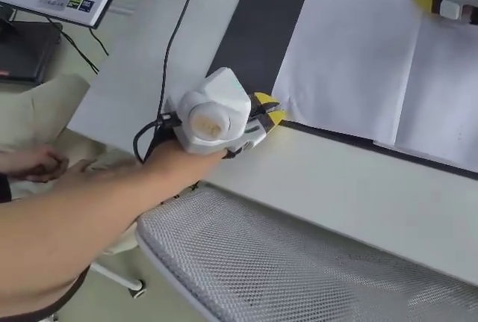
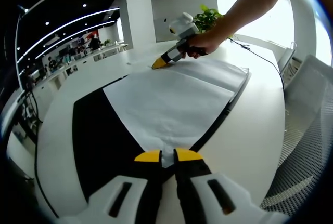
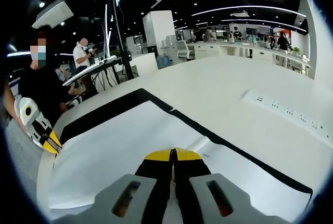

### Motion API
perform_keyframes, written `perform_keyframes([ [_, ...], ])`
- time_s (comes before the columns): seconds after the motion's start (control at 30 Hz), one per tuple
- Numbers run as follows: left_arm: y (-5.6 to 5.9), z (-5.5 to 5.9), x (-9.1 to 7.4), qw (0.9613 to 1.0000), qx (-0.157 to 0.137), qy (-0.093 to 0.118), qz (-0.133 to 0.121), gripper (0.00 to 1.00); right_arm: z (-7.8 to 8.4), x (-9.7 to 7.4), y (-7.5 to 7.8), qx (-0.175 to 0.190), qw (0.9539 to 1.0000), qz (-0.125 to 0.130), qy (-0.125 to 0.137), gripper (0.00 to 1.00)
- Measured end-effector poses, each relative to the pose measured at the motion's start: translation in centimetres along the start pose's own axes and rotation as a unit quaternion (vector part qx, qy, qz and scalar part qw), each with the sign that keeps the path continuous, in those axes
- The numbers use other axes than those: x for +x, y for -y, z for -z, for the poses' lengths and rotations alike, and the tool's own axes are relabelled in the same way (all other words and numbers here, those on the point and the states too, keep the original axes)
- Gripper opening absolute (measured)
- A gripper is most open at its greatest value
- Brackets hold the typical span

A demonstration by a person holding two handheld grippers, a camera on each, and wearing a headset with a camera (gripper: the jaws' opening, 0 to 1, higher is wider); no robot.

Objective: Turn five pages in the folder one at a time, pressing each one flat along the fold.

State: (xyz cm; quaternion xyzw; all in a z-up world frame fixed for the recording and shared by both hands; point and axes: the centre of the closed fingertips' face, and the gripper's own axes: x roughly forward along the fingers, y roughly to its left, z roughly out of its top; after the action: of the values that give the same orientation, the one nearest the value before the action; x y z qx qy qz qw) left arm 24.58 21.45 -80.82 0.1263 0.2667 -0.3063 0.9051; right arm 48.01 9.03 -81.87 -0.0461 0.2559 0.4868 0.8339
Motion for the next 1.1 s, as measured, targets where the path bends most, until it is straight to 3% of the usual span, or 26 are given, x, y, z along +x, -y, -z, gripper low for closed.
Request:
perform_keyframes([
  [0.07,0.0,0.0,0.0,1.0000,-0.002,0.000,0.000,0.07,0.5,-0.3,-0.8,-0.001,1.0000,-0.004,0.004,0.00],
  [0.13,0.0,0.0,0.0,1.0000,-0.001,0.001,0.002,0.07,0.9,-1.0,-2.6,0.002,0.9999,-0.012,0.008,0.00],
  [0.33,0.1,-0.1,-0.1,1.0000,-0.003,0.002,0.002,0.07,1.1,-2.8,-4.2,0.009,0.9995,-0.020,0.024,0.00],
  [0.43,0.1,-0.1,-0.1,1.0000,-0.004,0.002,0.001,0.07,1.4,-3.1,-5.2,0.002,0.9991,-0.036,0.021,0.00],
  [0.5,0.0,-0.1,0.0,1.0000,-0.003,0.003,0.002,0.07,2.2,-3.3,-6.5,0.000,0.9988,-0.048,0.005,0.00],
  [0.87,0.0,-0.1,0.1,1.0000,-0.003,0.003,0.002,0.07,1.9,-3.6,-6.6,-0.001,0.9984,-0.052,0.019,0.00],
  [0.97,0.0,-0.1,0.1,1.0000,-0.003,0.003,0.002,0.07,1.9,-4.2,-7.6,0.000,0.9981,-0.056,0.024,0.00],
  [1.1,0.0,-0.1,0.1,1.0000,-0.003,0.004,0.003,0.07,2.9,-4.9,-9.7,-0.008,0.9966,-0.081,0.009,0.00],
])
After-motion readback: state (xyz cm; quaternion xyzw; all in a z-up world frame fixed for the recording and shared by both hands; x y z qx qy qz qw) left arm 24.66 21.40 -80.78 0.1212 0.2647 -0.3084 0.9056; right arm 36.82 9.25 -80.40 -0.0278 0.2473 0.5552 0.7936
